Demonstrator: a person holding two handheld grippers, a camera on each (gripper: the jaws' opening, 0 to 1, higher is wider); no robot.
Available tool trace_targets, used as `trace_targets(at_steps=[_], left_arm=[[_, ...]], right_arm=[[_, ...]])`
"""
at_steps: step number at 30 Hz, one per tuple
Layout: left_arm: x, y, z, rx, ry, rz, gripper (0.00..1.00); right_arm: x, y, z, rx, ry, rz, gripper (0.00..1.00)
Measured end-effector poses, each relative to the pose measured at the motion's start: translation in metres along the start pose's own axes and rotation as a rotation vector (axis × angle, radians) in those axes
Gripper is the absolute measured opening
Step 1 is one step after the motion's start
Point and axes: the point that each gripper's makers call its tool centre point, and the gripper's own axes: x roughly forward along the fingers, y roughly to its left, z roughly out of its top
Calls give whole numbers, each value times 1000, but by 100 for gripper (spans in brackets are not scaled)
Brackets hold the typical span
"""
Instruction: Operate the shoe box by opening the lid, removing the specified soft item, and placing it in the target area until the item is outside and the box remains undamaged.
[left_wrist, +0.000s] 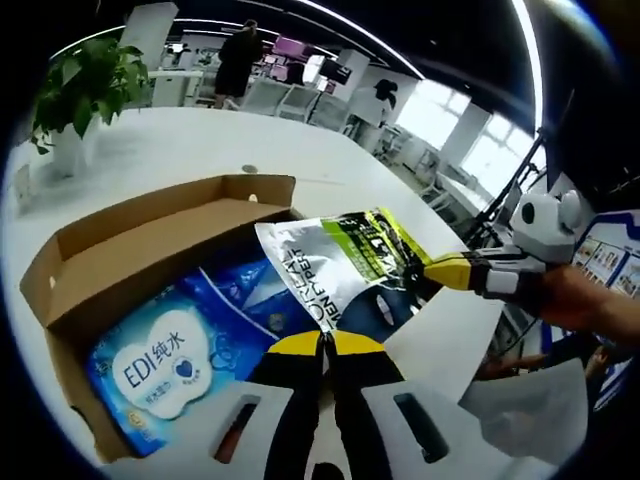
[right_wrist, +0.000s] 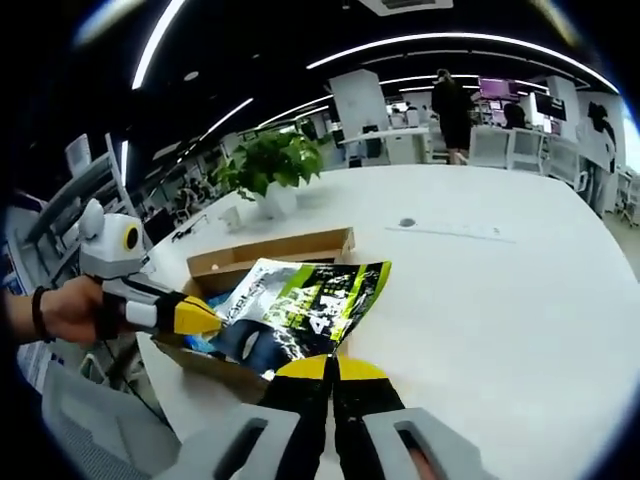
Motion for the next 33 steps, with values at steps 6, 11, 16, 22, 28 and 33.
trace_targets(at_steps=[6, 11, 16, 22, 28, 33], left_arm=[[23, -25, -1, 34, 27, -37, 0], [39, -43, -1, 56, 46, -62, 0], [55, -64, -5, 70, 68, -90, 0], [77, -88, -11, 96, 97, -117, 0], [94, -103, -21, 99, 121, -127, 0], [106, -106, -30, 92, 144, -120, 0]], right_arm=[[-23, -24, -10, 23, -8, -36, 0], [-40, -42, -19, 43, -11, -61, 0], [-59, -63, -32, 66, -12, -89, 0], [-75, -84, -46, 92, -8, -115, 0], [-86, -102, -60, 112, 4, -124, 0], [-84, -113, -72, 129, 26, -122, 0]])
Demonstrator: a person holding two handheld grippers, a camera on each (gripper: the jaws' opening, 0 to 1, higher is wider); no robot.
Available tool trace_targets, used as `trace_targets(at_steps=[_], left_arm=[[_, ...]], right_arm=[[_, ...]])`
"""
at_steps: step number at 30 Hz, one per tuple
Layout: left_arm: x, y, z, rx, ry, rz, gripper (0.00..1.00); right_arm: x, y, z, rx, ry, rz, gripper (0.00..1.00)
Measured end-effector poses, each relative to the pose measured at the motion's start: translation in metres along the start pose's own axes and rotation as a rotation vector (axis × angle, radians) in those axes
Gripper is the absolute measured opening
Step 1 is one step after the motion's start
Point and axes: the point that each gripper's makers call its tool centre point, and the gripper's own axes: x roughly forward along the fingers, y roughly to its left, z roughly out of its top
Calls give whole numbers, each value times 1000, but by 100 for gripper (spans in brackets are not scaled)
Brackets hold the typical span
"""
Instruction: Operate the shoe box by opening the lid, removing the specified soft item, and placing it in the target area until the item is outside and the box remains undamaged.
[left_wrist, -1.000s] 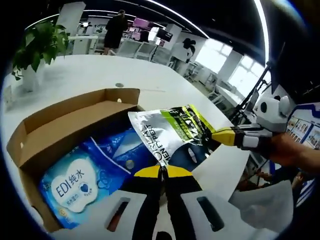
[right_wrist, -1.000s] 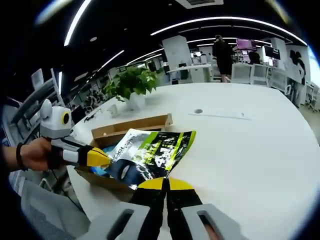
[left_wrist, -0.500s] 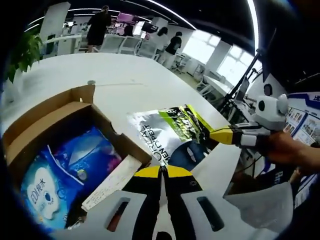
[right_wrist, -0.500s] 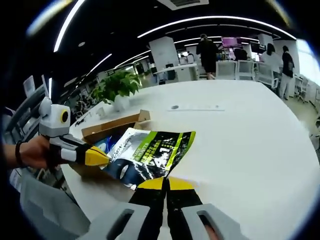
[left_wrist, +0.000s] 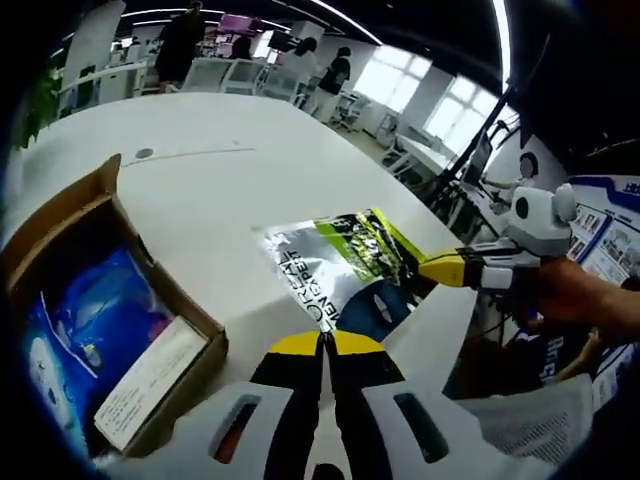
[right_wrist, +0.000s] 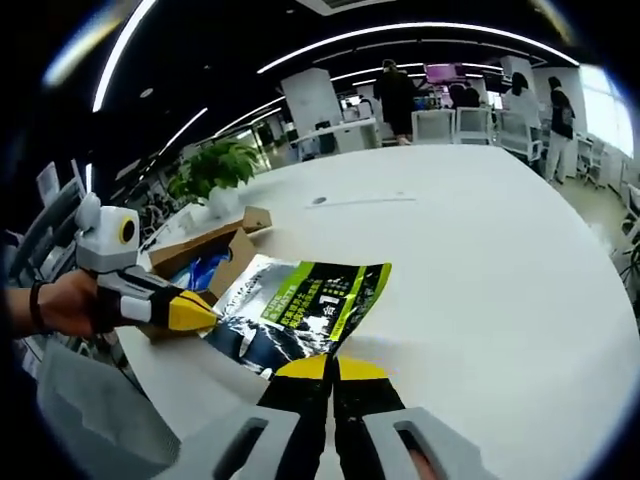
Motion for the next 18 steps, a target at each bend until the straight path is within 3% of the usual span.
trace_targets(at_steps=[18], left_arm=[[31, 19, -31, -42, 91, 54, 0]], right_arm=[[34, -19, -37, 48, 84, 27, 0]])
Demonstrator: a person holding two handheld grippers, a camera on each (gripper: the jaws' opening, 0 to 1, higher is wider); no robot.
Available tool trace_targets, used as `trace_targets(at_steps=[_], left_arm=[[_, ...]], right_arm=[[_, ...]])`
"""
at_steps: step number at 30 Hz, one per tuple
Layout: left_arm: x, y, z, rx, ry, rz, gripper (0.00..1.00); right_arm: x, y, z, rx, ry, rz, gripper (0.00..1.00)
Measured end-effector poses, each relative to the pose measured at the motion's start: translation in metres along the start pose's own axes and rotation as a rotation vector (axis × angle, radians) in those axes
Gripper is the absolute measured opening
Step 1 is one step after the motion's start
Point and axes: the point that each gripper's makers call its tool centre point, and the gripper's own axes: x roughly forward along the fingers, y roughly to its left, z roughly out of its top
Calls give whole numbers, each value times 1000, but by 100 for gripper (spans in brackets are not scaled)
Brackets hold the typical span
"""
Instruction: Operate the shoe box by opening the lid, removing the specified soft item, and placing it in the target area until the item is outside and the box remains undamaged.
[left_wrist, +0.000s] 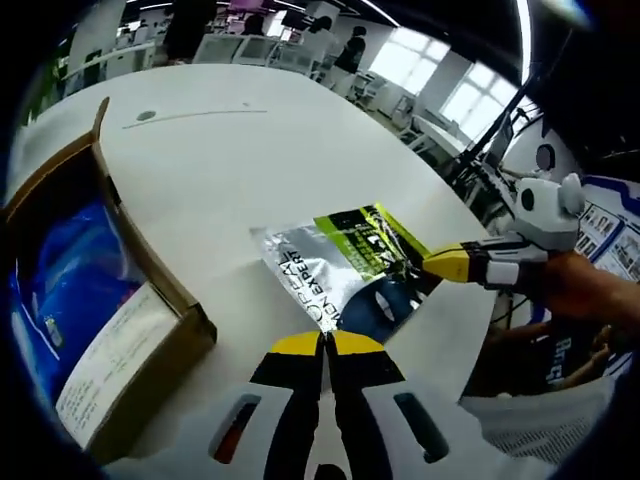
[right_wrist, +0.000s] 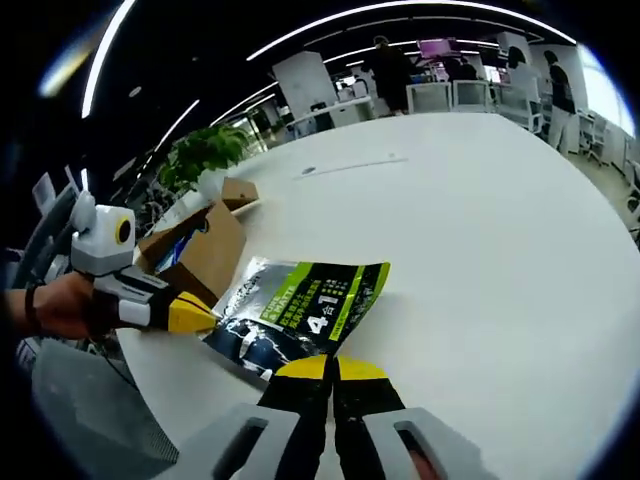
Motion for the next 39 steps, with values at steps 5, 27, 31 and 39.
trace_targets(at_steps=[5, 27, 31, 39], left_arm=[[7, 7, -5, -4, 20, 9, 0], [17, 21, -14, -50, 42, 76, 1], [15, 22, -16, -60, 41, 79, 1], [2, 28, -16, -38, 33, 110, 3]], right_arm=[[9, -4, -7, 15, 16, 3, 0], [23, -10, -9, 75, 1, 12, 0], [22, -9, -14, 78, 8, 16, 0], [18, -8, -14, 73, -3, 1, 0]])
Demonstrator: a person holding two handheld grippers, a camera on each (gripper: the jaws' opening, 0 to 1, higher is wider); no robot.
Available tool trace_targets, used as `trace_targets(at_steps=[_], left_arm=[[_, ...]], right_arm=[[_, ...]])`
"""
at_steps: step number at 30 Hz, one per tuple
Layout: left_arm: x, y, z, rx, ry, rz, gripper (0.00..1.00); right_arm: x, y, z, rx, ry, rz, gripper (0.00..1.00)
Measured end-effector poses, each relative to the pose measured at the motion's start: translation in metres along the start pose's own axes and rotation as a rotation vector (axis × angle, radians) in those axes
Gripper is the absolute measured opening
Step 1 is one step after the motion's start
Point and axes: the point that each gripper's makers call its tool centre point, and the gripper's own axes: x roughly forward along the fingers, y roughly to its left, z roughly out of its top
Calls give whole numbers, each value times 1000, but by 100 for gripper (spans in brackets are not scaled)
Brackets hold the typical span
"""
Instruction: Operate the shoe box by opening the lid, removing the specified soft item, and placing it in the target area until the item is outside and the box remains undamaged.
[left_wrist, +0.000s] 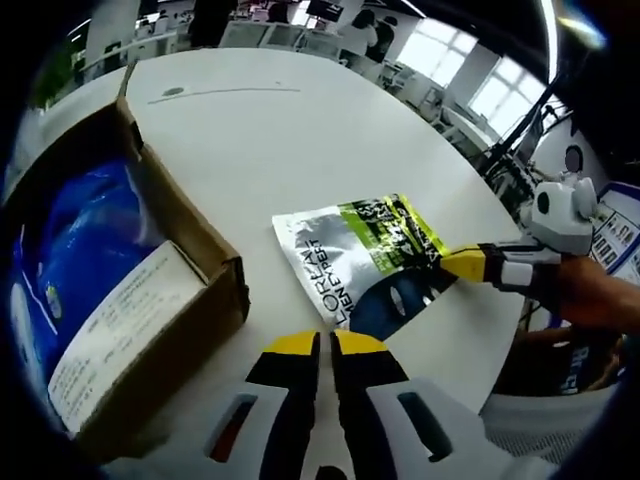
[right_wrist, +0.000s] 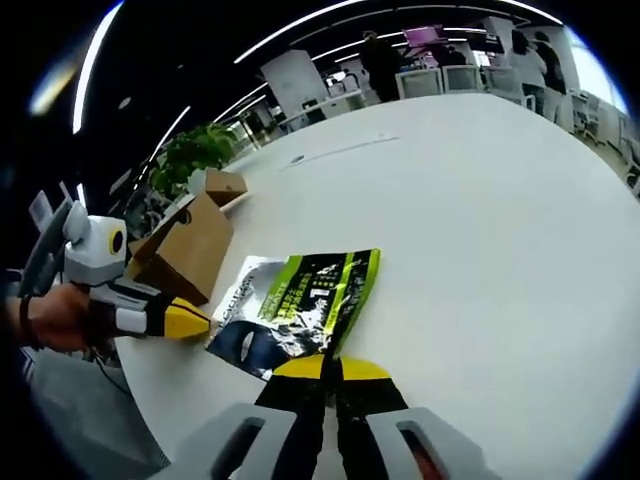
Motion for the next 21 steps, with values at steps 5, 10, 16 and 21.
trace_targets(at_steps=[5, 10, 16, 21], left_arm=[[-12, 2, 3, 11, -17, 4, 5], [-22, -2, 3, 41, -26, -3, 5], [-35, -10, 1, 67, -52, -19, 5], [-52, -7, -1, 76, -76, -32, 6]], right_arm=[[-1, 0, 1, 17, -1, -8, 0], [-7, -4, 6, 16, -13, -30, 2], [-15, -7, 10, -17, -15, -51, 5], [-21, -10, 11, -54, -2, -75, 7]])
